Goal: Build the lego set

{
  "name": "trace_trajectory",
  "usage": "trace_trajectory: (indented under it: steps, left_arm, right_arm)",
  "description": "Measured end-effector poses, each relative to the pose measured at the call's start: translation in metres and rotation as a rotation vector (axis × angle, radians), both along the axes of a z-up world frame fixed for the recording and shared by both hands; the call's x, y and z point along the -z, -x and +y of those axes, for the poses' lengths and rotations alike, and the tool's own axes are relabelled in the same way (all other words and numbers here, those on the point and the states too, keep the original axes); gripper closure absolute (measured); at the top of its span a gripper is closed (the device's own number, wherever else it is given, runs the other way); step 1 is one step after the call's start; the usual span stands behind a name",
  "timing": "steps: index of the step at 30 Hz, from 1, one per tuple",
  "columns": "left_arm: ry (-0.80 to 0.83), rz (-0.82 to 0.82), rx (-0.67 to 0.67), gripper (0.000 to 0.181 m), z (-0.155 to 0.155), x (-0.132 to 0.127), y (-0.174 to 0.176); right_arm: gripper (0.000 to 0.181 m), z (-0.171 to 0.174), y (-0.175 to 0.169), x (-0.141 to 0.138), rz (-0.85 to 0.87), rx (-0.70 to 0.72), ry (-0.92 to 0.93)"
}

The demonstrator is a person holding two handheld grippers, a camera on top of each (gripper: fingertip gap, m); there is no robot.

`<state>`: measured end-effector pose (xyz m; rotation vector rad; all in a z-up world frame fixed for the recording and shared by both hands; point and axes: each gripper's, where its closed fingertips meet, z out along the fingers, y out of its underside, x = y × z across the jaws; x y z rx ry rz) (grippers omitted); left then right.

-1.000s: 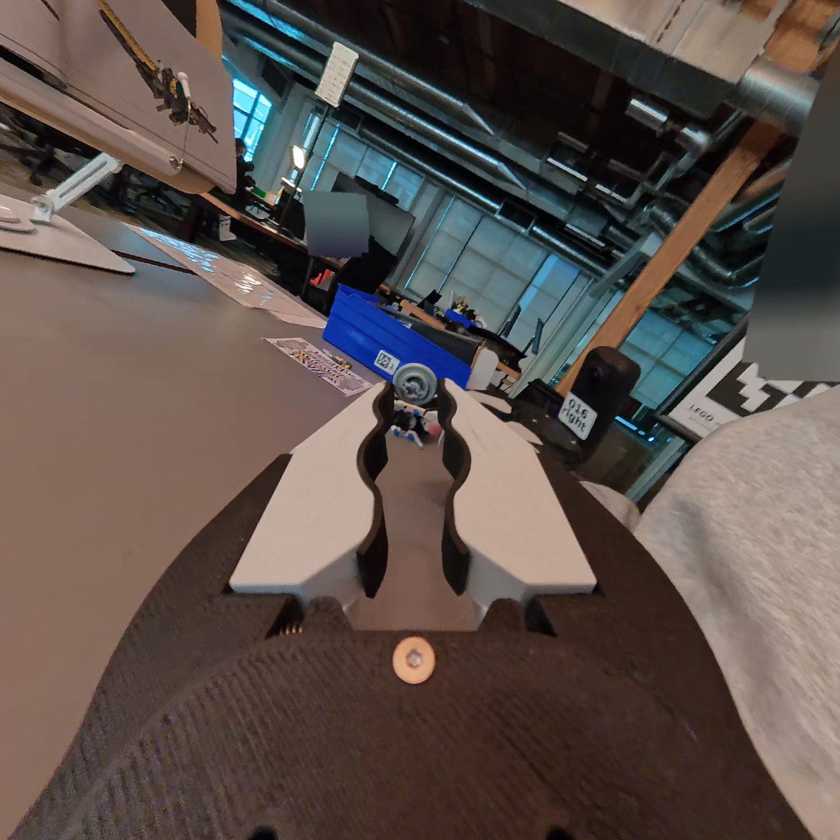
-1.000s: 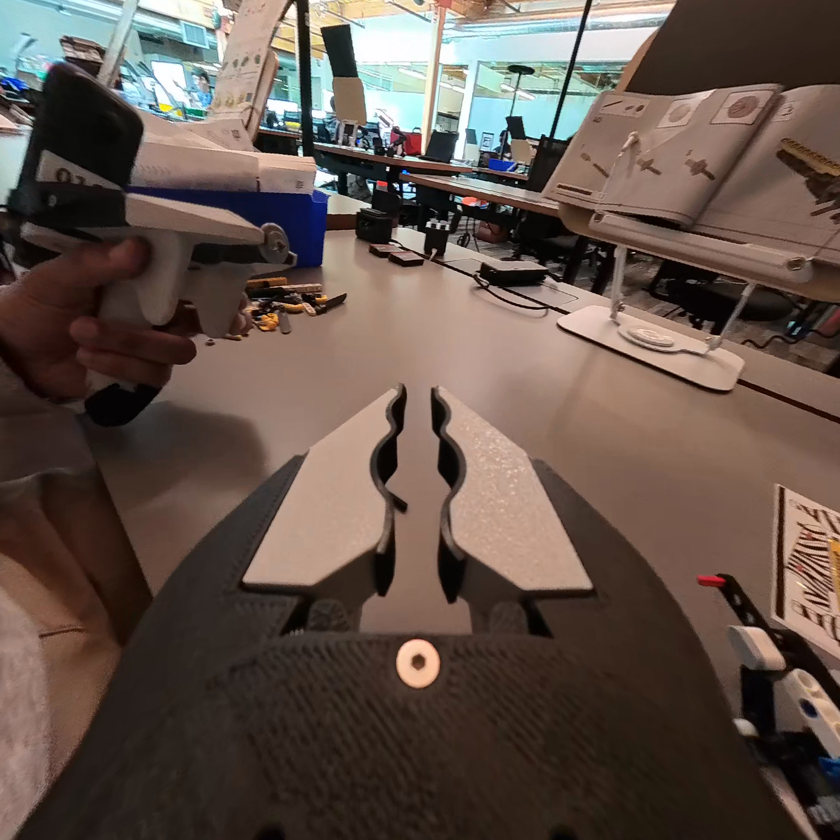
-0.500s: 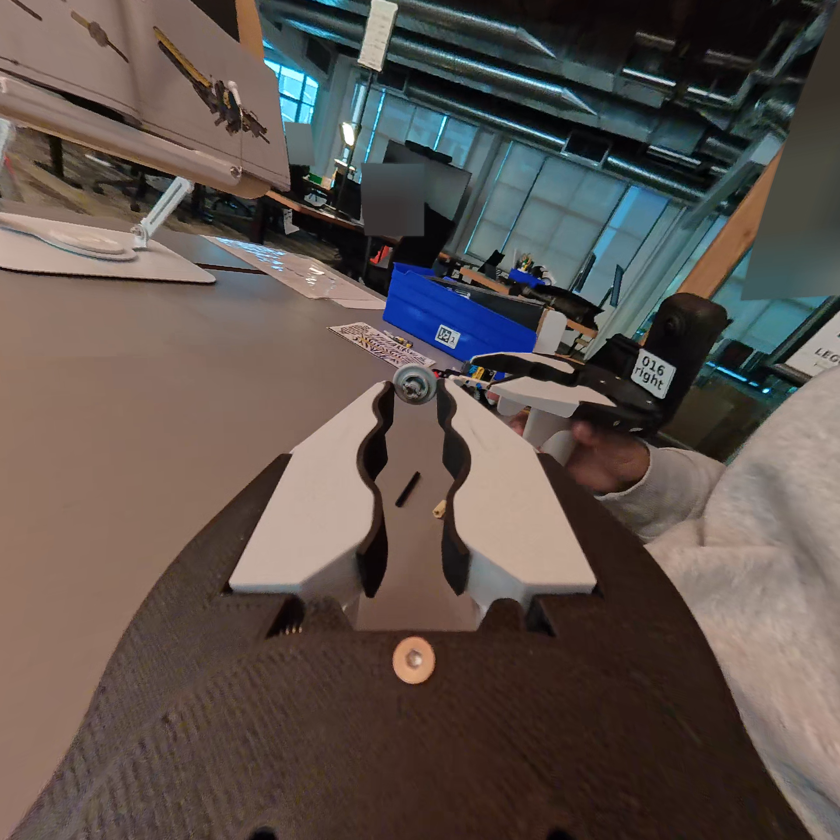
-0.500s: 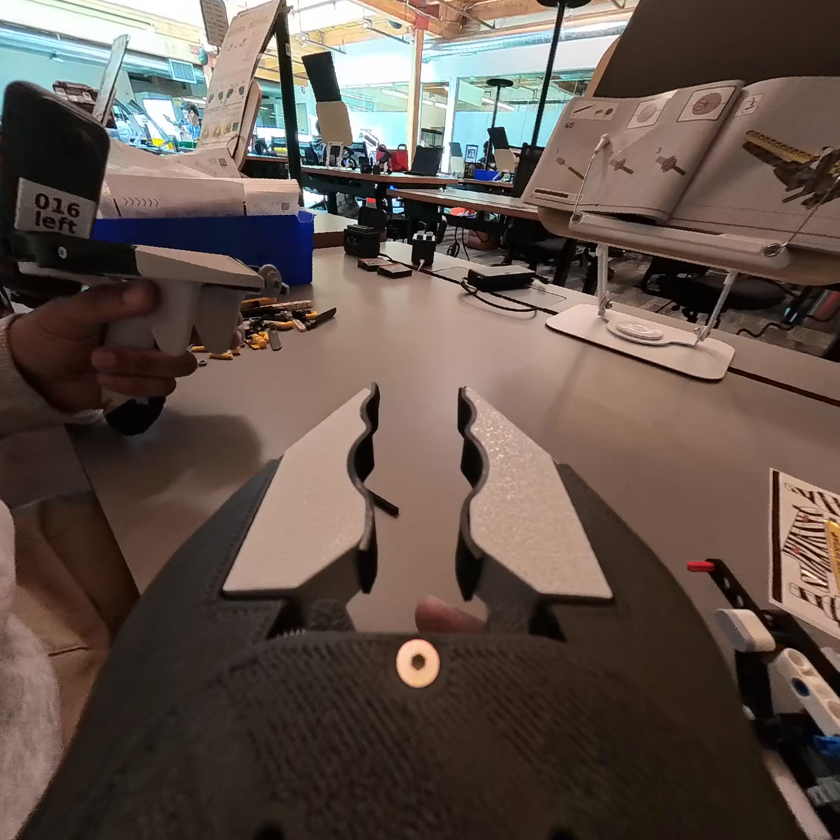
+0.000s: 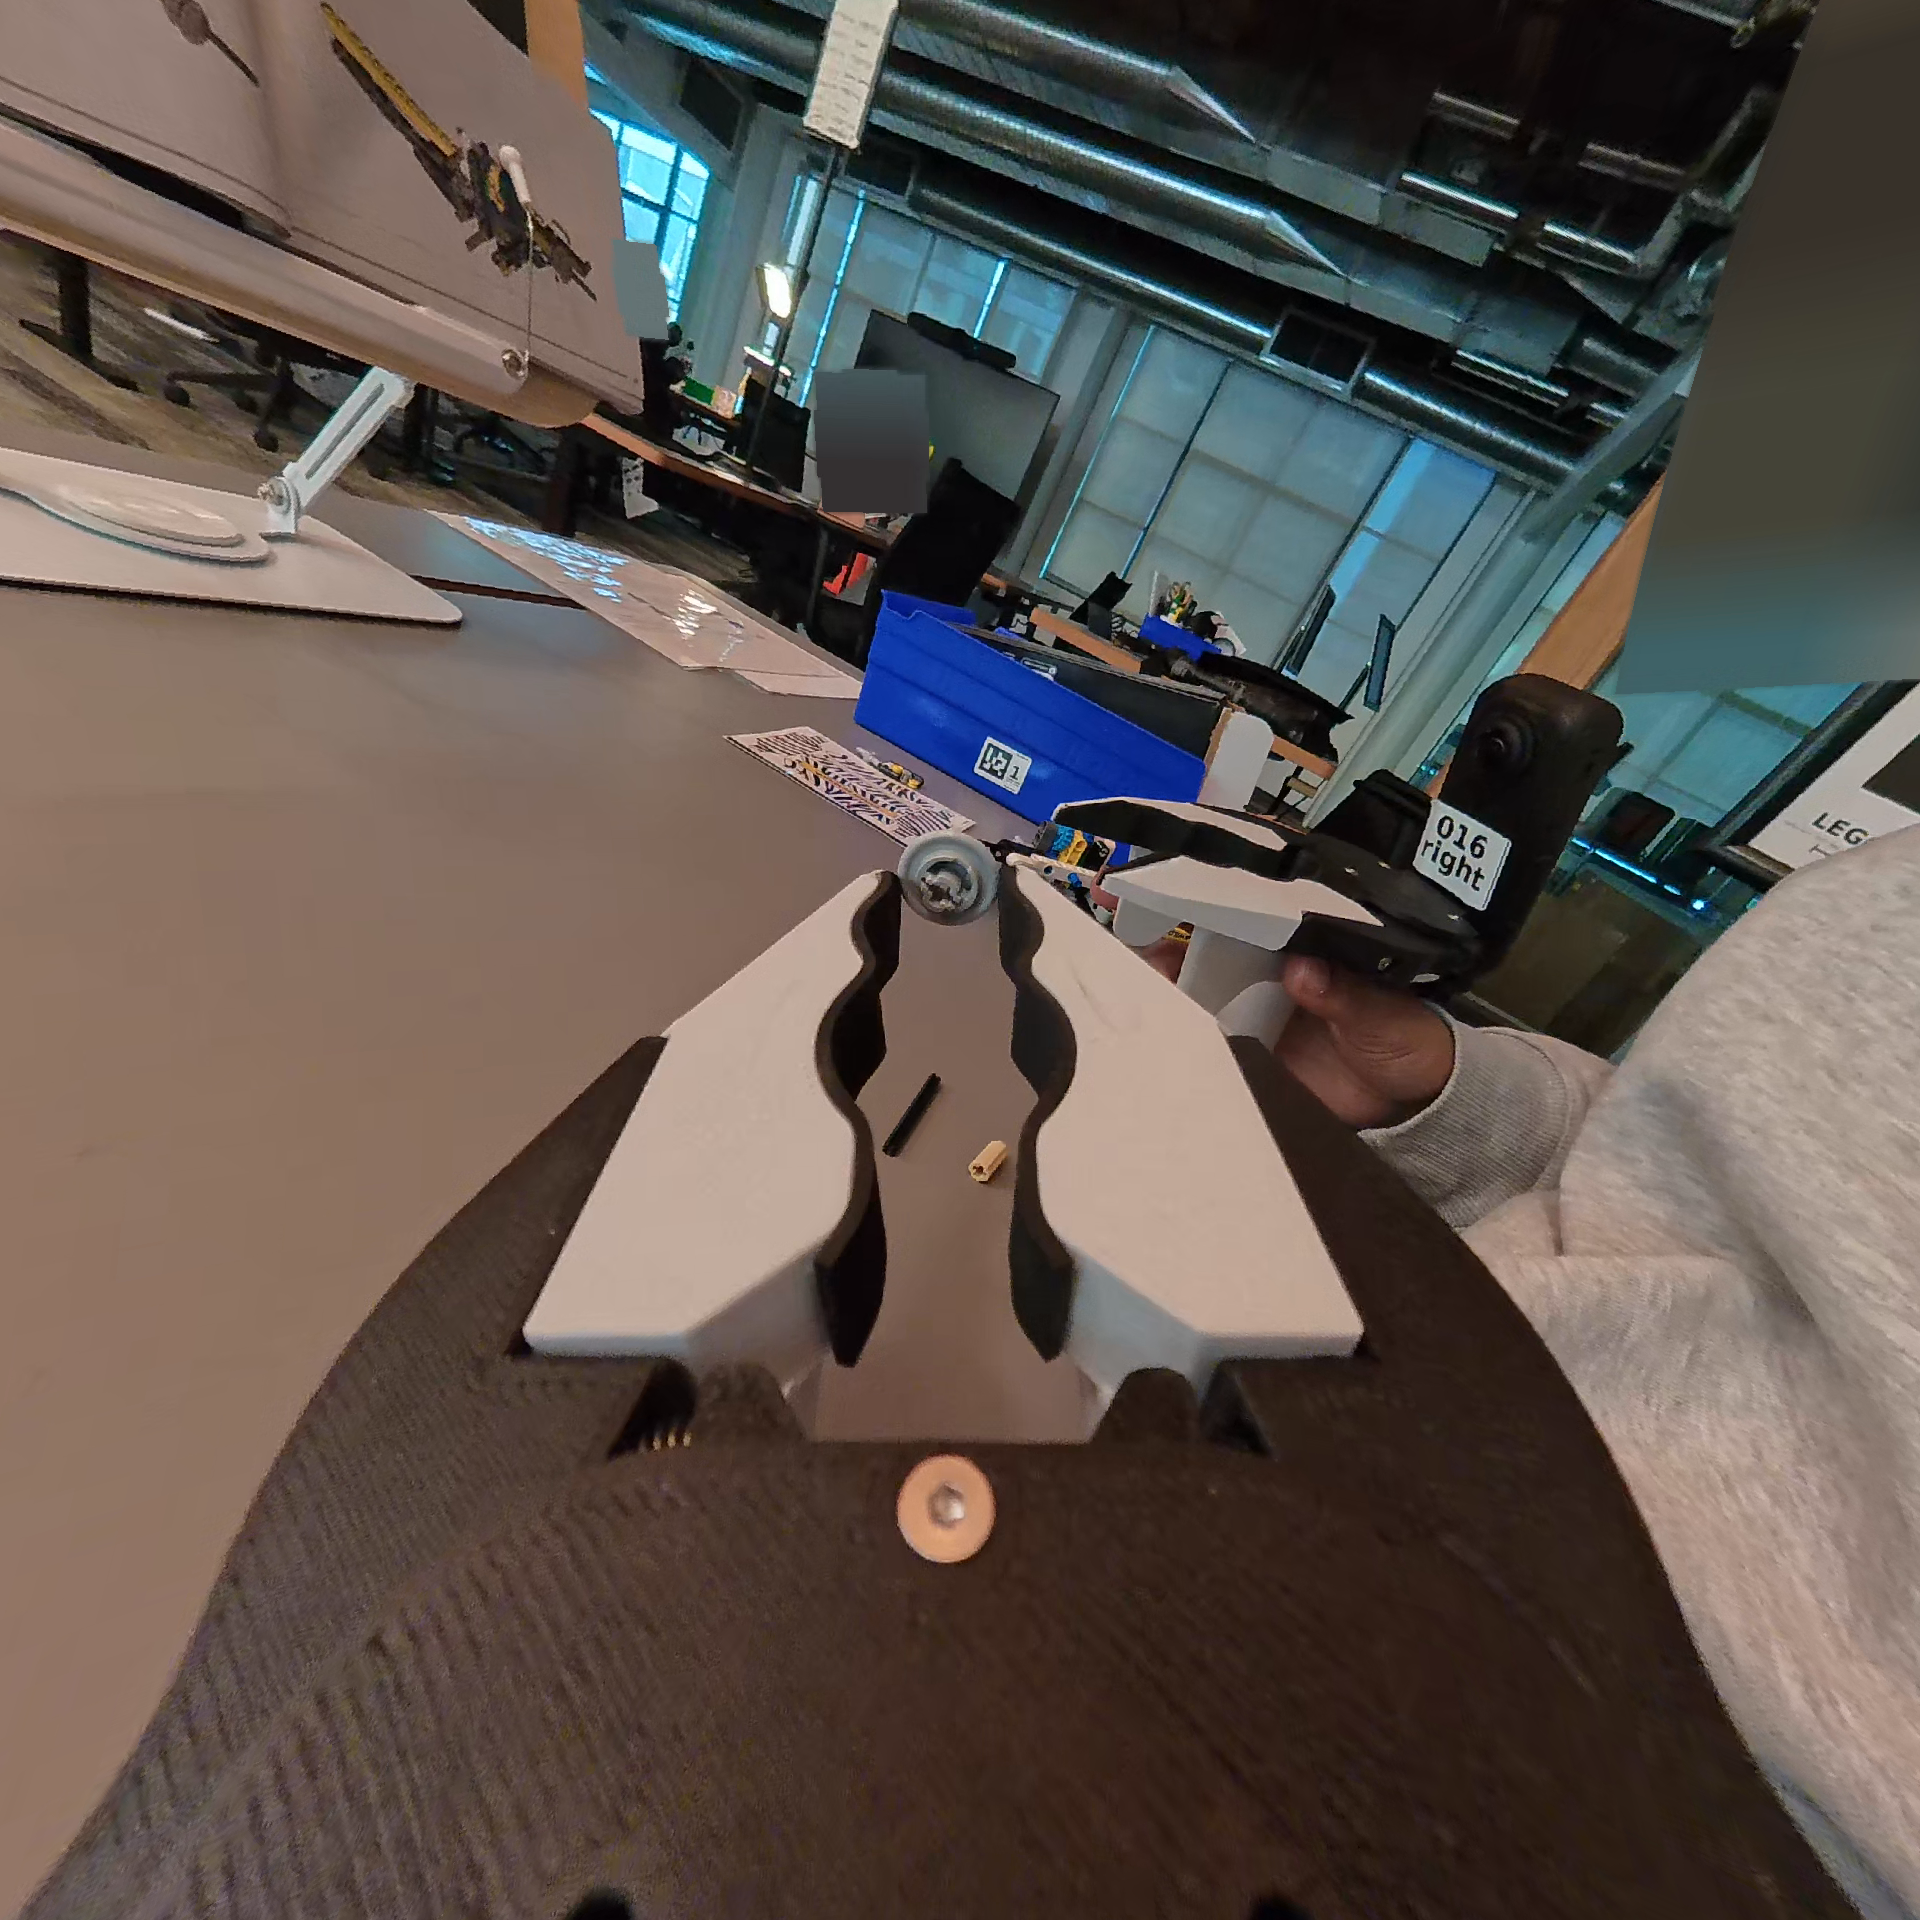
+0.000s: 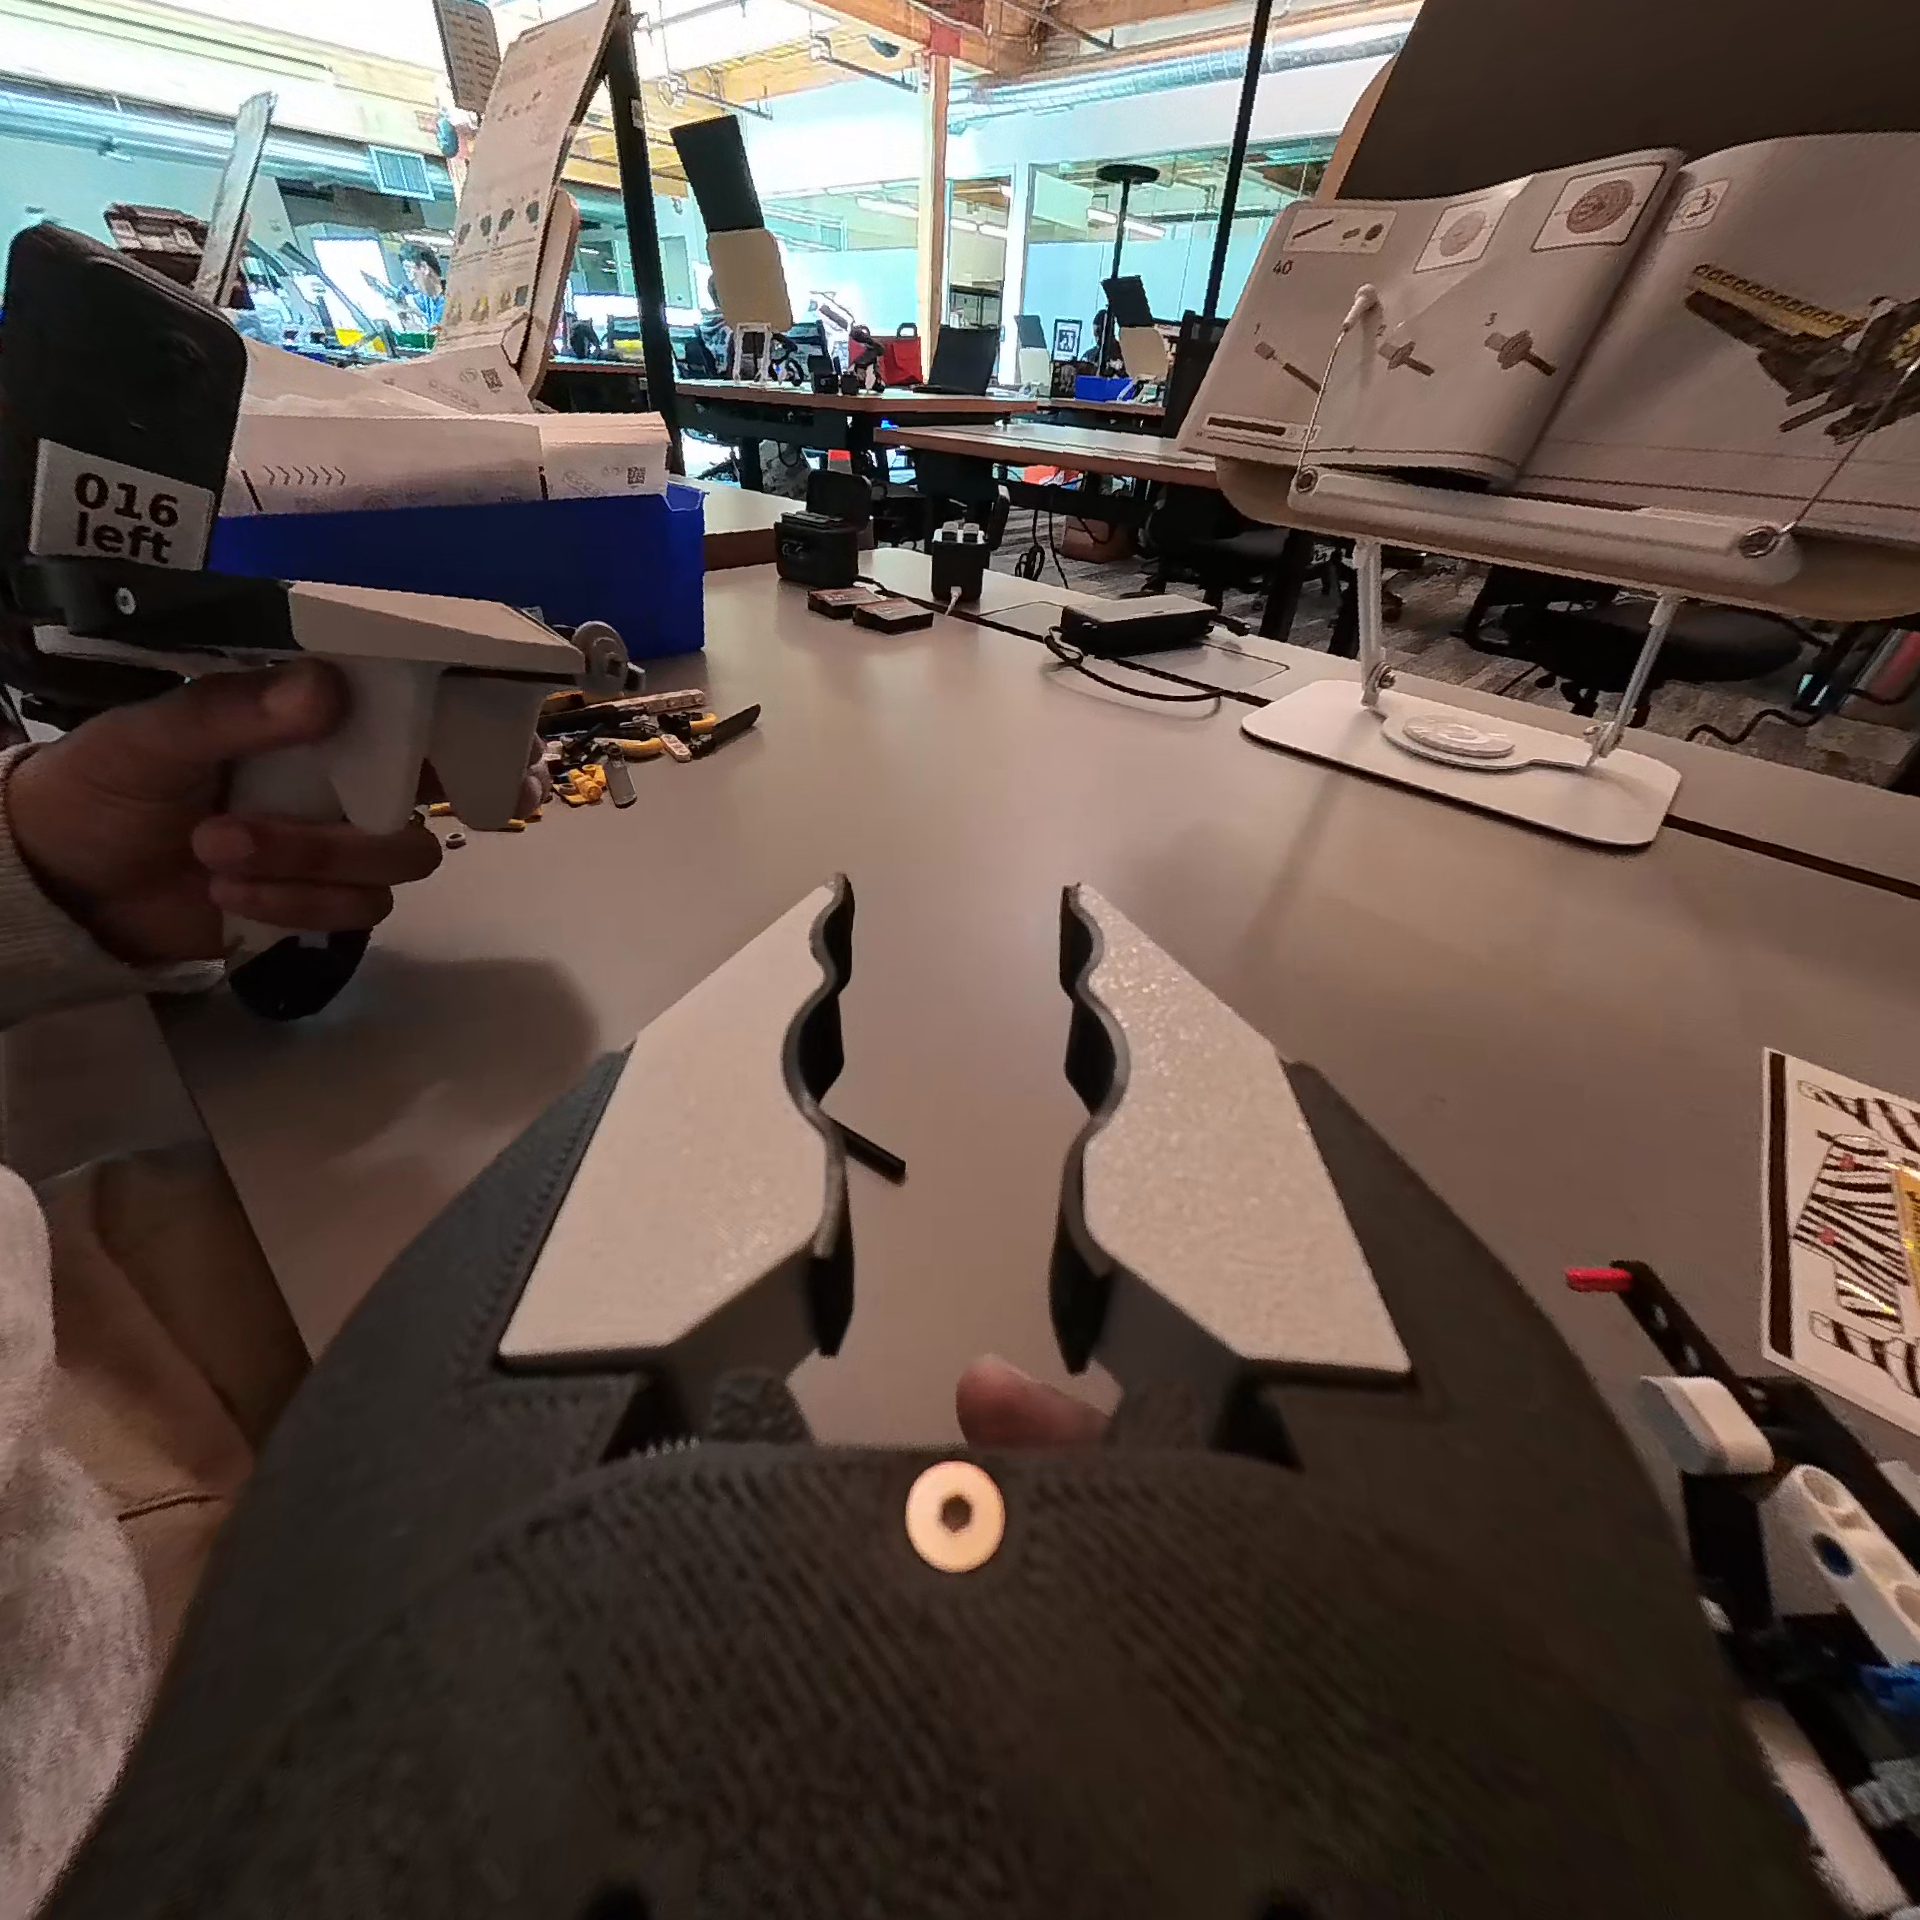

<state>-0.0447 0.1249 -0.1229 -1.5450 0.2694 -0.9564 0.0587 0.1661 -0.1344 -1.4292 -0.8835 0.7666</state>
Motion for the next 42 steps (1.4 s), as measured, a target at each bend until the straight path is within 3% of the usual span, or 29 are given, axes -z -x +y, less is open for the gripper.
trace_trajectory:
  steps: [42]
  left_arm:
    - [0.016,-0.011,0.011,0.164,0.0002,0.002,-0.0008]
  right_arm:
    - [0.144,0.0033,0.0012,0.0033,-0.003,-0.012,0.044]
